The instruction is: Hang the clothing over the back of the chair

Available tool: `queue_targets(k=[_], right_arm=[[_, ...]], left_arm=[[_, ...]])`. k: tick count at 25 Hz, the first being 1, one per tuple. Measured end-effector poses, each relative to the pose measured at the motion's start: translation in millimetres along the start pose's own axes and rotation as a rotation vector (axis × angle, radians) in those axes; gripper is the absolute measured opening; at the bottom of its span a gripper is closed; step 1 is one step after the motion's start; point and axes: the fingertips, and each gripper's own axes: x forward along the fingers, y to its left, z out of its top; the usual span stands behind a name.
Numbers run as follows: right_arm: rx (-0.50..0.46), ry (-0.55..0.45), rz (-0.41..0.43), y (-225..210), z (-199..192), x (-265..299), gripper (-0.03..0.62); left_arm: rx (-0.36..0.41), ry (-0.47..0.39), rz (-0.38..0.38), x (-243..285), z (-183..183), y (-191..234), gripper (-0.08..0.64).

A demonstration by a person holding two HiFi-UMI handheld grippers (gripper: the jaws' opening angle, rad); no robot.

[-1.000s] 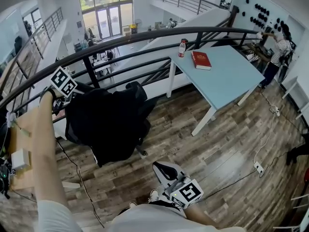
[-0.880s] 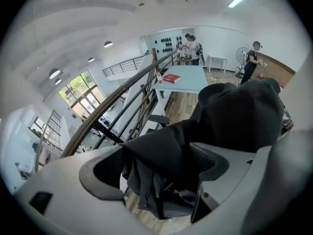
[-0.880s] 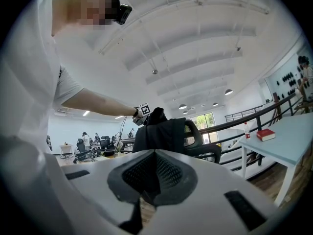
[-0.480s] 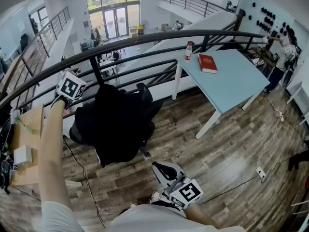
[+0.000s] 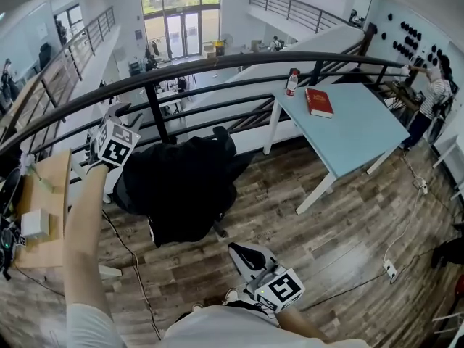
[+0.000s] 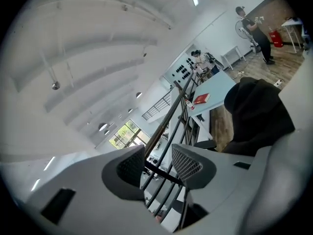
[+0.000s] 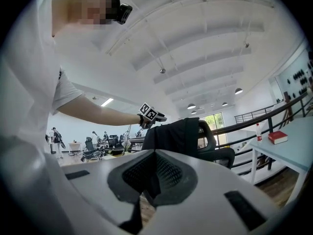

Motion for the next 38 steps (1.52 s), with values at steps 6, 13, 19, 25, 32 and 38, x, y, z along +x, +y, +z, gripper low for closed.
queue_targets(k=[6,13,19,25,32,38], right_arm=[[-0.014,0.007,0.021,16,3,2,0.017],[-0.034,0.007,0.026,37,6,4,0.017],[-0.057,0.007,0.013,50,9,1,0.017],[-0.070,0.006,0.063,64,17,4,0.017],[-0.105,0.013,0.029,69,18,6,0.017],[-0.135,0.003,0.009,83,22,12,0.017]], left_arm=[[0.012,-0.046,0.048,-27,-1,-5,0.097],[-0.012,-0.120,0.047,-60,4,-19,0.025],[-0.037,-0.163,0.032,-97,0,-35,0.023],[-0.018,-0.197,0.055,-157,-21,-54,0.023],[-0.094,-0.210,0.082,-230,-61,-87,0.023],[-0.125,-0.247,0.102,-276,-75,-90,0.023]])
